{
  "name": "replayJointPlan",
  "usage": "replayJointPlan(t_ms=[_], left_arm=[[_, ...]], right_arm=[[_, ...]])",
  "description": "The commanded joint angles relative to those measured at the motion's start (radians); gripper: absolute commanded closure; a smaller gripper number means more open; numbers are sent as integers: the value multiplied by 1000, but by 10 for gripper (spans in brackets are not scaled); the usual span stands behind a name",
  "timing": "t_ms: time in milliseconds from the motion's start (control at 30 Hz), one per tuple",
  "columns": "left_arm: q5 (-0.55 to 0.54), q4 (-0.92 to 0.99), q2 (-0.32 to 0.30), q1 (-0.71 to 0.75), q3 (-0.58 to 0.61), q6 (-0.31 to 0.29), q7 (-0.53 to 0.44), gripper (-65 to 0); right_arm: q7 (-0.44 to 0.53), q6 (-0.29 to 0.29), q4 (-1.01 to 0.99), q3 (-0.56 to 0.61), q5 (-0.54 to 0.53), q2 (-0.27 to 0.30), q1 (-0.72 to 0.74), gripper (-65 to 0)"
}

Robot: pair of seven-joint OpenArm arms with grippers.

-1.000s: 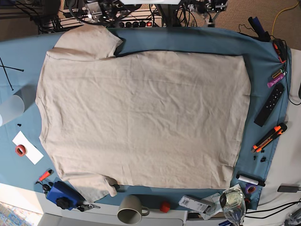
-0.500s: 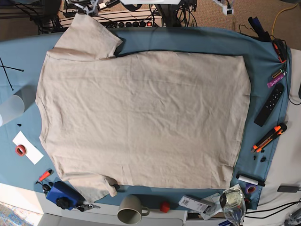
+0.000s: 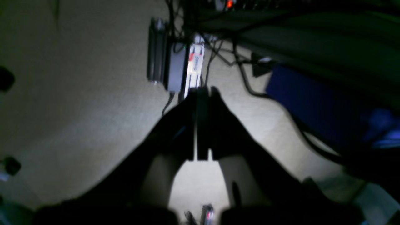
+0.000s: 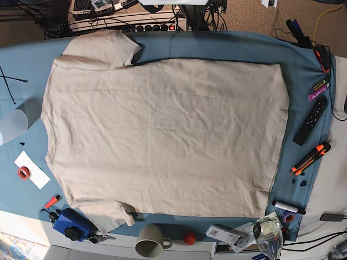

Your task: Fold the T-shirt properly

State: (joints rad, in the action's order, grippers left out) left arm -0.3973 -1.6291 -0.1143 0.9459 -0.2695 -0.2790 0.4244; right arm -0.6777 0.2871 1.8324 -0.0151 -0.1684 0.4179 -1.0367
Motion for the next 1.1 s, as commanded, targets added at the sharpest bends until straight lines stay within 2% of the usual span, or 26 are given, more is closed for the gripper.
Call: replayJointPlan(t_ms=[0,100,300,400,567,800,900,933,1067], left_arm=[[-8,-58,-3,38,-6,-7,-8,0],[-8,-197,-3,92,-21,-8,24,0],[-8,-464,-3,149,-89,-7,184,0],[-8,-569,-3,151,-136,-7,189,0],[-7,-722,-2,151,-183,-6,188,0],[-7,-727,-2,131,-183,-10,192,0],[-7,-727,-2,129,-183,-11,197,0],[-7,-727,-2,129,-183,-11,197,-11],[-7,-727,-3,120,-183,-10,196,-171]], right_arm=[[0,0,51,-35,-14,11,-31,-320],[-43,1,161,-146,-82,11,-70,-320],[-82,39,292,-371,-225,6,-82,-320],[-82,38,319,-447,-263,5,-77,-320],[-84,37,322,-511,-265,-28,-46,-319],[-74,38,322,-516,-265,-130,23,-320],[-102,38,322,-516,-264,-141,42,-320],[-109,39,322,-516,-260,-141,45,-320],[-119,37,322,-516,-220,-141,58,-320]])
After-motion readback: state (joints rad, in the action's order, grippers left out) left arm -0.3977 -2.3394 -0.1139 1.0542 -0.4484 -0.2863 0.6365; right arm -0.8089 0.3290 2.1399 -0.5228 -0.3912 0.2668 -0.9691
